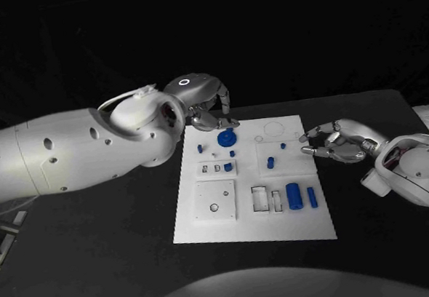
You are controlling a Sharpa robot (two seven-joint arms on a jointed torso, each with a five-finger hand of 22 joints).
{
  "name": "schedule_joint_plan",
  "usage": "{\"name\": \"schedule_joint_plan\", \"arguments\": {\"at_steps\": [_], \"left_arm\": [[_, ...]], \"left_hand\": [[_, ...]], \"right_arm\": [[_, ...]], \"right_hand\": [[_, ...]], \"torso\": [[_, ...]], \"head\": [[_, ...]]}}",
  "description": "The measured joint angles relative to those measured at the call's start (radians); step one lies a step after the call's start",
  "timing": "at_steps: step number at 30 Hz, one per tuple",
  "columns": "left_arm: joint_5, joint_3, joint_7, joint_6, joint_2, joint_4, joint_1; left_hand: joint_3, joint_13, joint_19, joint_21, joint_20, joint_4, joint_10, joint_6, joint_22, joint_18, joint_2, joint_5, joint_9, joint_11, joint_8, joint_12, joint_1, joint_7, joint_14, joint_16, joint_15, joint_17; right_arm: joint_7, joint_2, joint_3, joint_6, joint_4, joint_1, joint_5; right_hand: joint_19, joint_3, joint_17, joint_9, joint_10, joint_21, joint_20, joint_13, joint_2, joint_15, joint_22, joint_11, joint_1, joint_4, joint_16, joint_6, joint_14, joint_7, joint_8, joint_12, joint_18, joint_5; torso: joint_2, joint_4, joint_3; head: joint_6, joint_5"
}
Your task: Assemble the parts on the task board
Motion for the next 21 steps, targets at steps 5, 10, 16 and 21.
{"name": "schedule_joint_plan", "arguments": {"at_steps": [5,10,16,21], "left_arm": [[-0.018,-0.001,-0.025,0.324,0.077,-0.061,0.054],[-0.043,-0.003,-0.016,0.539,0.156,-0.122,0.067],[-0.089,-0.003,0.025,0.676,0.255,-0.2,0.067],[-0.115,-0.003,0.053,0.742,0.307,-0.25,0.063]], "left_hand": [[-0.021,0.0,0.0,0.0,0.0,-0.003,0.0,0.03,0.0,0.0,0.005,0.088,-0.078,0.0,-0.114,0.0,0.03,0.01,0.0,0.0,0.0,0.0],[-0.011,0.0,0.0,0.0,0.0,-0.003,0.0,0.057,0.0,0.0,-0.002,0.213,-0.111,0.0,-0.165,0.0,0.065,0.001,0.0,0.0,0.0,0.0],[-0.011,0.0,0.0,0.0,-0.011,-0.003,0.0,0.106,0.0,0.0,0.001,0.353,-0.107,-0.014,-0.17,0.0,0.07,-0.013,0.002,0.0,-0.013,0.0],[-0.02,0.0,0.0,0.0,-0.011,-0.002,-0.002,0.11,0.0,0.0,-0.009,0.356,-0.101,-0.016,-0.179,0.0,0.027,-0.009,0.0,0.0,-0.018,0.0]], "right_arm": [[0.021,-0.01,0.0,-0.013,0.019,0.0,0.0],[0.045,-0.024,0.0,-0.033,0.055,0.006,-0.001],[0.068,-0.034,0.0,-0.057,0.08,0.014,-0.003],[0.079,-0.035,0.0,-0.068,0.088,0.017,-0.003]], "right_hand": [[0.0,-0.012,0.0,0.002,0.0,0.022,0.0,-0.001,0.015,0.0,0.0,0.0,-0.063,0.015,0.0,0.016,0.0,0.003,0.008,0.0,0.0,0.039],[0.0,-0.012,0.0,0.008,0.0,0.033,0.0,-0.002,0.023,0.0,0.0,0.0,-0.083,0.015,0.0,0.034,0.0,0.0,0.019,-0.002,0.0,0.077],[0.0,-0.012,0.0,0.021,0.0,0.033,0.0,-0.002,0.023,0.0,0.0,0.0,-0.084,0.015,0.0,0.052,0.0,-0.005,0.042,-0.002,0.0,0.125],[0.0,-0.009,0.001,0.023,0.0,0.033,0.0,-0.002,0.023,0.0,0.0,0.0,-0.084,0.012,0.0,0.052,0.0,-0.005,0.043,-0.002,0.0,0.134]], "torso": [[0.0,-0.0009,0.0018],[0.004,-0.0017,-0.0007],[0.009,-0.0033,-0.003],[0.009,-0.0035,-0.003]], "head": [[0.0,-0.005],[0.0,-0.019],[0.0,-0.022],[0.0,-0.016]]}}
